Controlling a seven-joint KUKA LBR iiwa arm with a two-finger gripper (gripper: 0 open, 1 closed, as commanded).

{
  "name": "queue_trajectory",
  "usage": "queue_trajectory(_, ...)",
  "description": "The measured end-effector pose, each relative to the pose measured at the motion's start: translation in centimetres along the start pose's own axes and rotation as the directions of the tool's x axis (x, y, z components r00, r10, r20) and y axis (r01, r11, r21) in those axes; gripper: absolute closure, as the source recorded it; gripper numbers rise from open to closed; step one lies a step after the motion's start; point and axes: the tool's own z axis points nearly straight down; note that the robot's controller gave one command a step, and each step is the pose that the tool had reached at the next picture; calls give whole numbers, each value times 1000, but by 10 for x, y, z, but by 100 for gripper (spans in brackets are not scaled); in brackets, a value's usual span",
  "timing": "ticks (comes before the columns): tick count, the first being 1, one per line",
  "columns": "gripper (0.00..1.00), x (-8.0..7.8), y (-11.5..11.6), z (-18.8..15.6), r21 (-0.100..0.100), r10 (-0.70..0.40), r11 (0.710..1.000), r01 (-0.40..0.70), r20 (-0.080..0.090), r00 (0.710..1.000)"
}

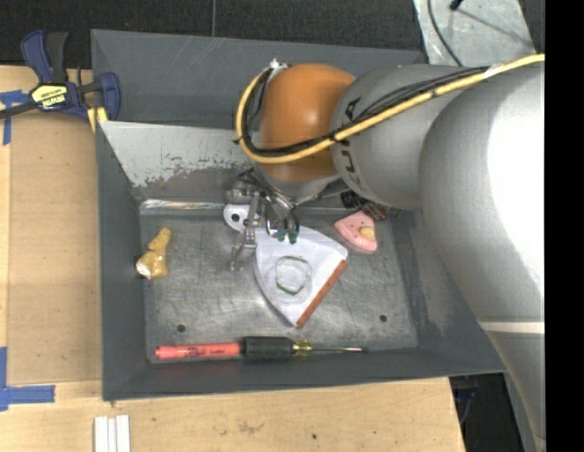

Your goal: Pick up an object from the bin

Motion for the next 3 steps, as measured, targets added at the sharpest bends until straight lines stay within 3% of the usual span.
queue_trajectory(1,0,-5,-17,12,6,-1,1000,1,0,1000)
queue_trajectory(2,0,-1,-11,-33,4,116,993,-116,-7,993)
queue_trajectory(3,0,-5,5,-40,0,112,994,-112,7,994)
